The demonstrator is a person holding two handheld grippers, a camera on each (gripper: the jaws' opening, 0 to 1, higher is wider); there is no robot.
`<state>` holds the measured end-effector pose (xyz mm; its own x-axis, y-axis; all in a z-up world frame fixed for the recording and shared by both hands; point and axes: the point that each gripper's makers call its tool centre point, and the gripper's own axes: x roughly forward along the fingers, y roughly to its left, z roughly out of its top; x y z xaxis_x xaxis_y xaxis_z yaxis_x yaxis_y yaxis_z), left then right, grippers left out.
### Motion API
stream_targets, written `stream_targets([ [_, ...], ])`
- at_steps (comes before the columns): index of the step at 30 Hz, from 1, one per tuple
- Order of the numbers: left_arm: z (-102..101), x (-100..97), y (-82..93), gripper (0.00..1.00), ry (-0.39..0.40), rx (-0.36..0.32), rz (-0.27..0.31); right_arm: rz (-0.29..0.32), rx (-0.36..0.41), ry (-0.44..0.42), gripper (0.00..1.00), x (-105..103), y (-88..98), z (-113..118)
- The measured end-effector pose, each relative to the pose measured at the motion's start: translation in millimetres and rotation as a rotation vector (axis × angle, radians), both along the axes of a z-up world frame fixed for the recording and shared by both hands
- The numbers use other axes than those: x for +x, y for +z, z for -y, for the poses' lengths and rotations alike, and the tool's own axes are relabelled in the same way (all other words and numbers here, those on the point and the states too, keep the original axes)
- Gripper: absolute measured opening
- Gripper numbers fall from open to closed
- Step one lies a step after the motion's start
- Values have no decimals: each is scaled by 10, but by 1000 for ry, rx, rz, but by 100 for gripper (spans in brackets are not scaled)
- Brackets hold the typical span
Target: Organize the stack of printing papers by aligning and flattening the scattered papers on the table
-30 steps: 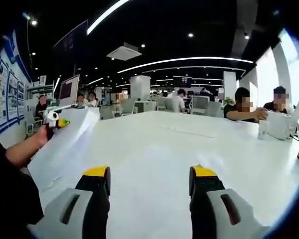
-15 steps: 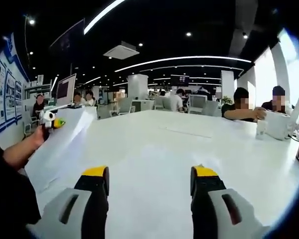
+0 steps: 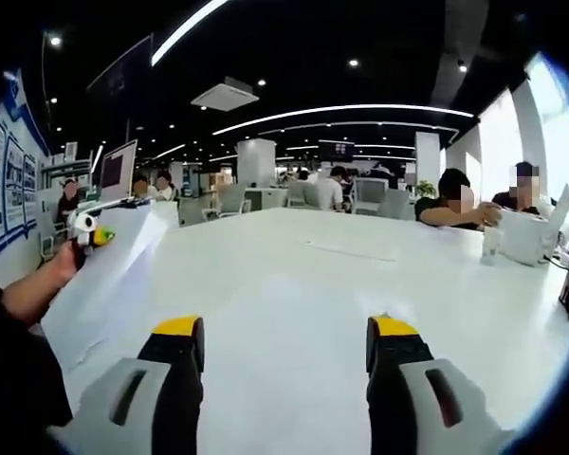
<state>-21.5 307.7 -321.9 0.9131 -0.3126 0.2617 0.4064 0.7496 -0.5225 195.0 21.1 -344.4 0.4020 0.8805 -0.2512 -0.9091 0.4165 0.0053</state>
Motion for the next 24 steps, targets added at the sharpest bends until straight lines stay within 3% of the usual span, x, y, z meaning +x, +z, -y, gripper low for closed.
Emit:
stream_targets([
  [24, 4, 0, -1, 6, 0, 0, -2, -4, -7, -28, 67, 141, 17, -9],
])
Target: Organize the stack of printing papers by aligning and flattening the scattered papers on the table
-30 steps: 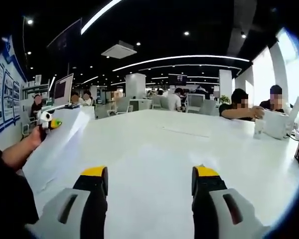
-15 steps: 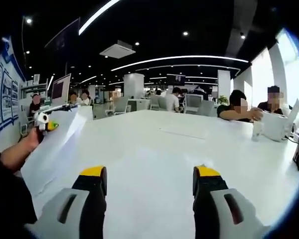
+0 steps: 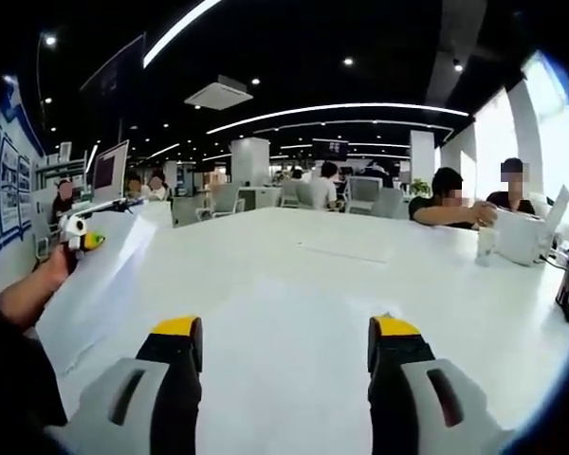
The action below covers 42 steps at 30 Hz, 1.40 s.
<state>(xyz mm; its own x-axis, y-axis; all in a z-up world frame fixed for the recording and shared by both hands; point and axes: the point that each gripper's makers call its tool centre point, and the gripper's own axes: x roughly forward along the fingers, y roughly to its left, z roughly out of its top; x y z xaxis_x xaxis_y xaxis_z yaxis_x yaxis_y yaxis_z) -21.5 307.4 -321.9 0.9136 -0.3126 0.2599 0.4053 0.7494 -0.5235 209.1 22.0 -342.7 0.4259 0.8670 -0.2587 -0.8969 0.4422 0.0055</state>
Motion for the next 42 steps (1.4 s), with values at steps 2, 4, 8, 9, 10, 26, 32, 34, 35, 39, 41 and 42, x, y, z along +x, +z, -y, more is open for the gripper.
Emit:
stream_targets([
  [2, -1, 1, -1, 6, 0, 1, -1, -4, 0, -2, 67, 5, -15, -2],
  [4, -1, 1, -1, 6, 0, 2, -1, -7, 0, -3, 67, 18, -24, -4],
  [8, -5, 1, -2, 6, -1, 2, -1, -6, -8, -7, 67, 35, -41, -12],
  [9, -6, 1, -2, 6, -1, 2, -1, -3, -13, -7, 67, 37, -48, -14],
  [10, -6, 2, -2, 6, -1, 2, -1, -3, -15, -8, 67, 40, -50, -15],
  [26, 50, -9, 7, 6, -1, 5, 0, -6, -34, -12, 67, 111, -86, -95],
  [32, 58, -13, 7, 6, -1, 5, -1, -13, -37, -12, 67, 143, -92, -116],
  [34, 59, -14, 7, 6, -1, 6, 0, -12, -38, -11, 67, 156, -87, -125],
  [35, 61, -16, 8, 6, -1, 6, 0, -11, -38, -12, 67, 163, -84, -126],
  [39, 60, -16, 6, 6, 0, 5, -1, -10, -40, -11, 67, 195, -76, -142],
  [41, 61, -16, 6, 6, -1, 5, 0, -10, -41, -11, 67, 210, -76, -153],
  [42, 61, -16, 6, 6, 0, 5, 0, -10, -43, -11, 67, 214, -77, -158],
])
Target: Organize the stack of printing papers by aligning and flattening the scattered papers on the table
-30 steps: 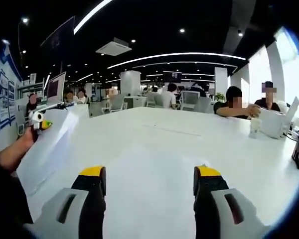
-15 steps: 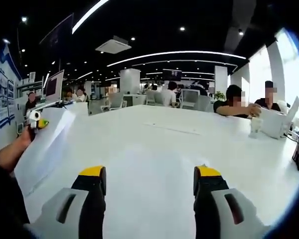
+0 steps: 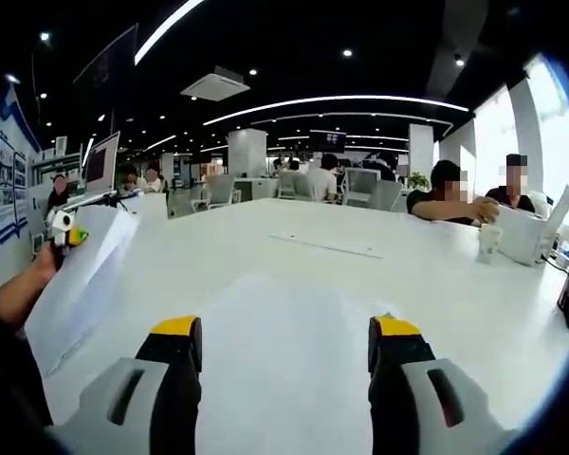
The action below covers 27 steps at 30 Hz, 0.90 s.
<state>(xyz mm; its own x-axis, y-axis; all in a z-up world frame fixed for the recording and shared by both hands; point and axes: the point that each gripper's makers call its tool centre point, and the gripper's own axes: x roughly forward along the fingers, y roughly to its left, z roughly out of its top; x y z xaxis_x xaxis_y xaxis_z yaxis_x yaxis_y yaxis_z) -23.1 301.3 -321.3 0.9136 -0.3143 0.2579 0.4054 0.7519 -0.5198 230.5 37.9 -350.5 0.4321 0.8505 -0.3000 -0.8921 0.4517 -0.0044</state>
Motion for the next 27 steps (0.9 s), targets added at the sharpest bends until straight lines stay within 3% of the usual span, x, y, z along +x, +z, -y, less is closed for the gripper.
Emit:
stream_targets([
  [27, -43, 21, -21, 6, 3, 3, -7, -26, -8, -3, 65, 169, -56, -35],
])
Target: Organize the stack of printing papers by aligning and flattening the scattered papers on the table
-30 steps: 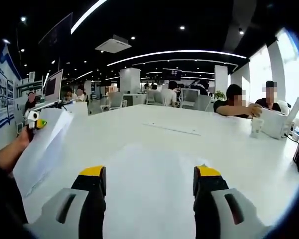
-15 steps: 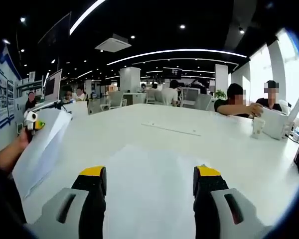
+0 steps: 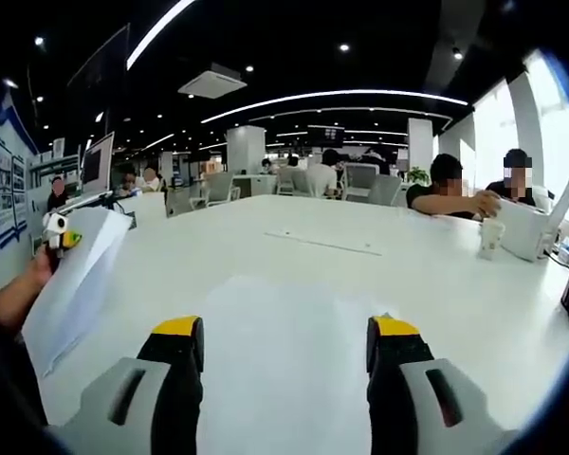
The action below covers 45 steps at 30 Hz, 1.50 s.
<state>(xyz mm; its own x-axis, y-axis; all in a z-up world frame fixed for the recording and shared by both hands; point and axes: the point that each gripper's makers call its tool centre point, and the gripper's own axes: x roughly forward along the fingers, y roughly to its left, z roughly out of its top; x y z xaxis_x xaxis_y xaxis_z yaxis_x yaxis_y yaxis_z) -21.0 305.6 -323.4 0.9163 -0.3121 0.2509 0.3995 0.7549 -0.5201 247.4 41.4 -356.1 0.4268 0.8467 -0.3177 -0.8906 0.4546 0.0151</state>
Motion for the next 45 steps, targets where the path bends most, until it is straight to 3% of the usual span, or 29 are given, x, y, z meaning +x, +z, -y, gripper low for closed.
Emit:
stream_targets([
  [16, -3, -5, 1, 6, 0, 6, -1, -17, -8, -10, 64, -146, -54, -44],
  [45, -9, 1, 2, 6, 1, 17, -4, -34, -31, -14, 63, -110, -168, -131],
])
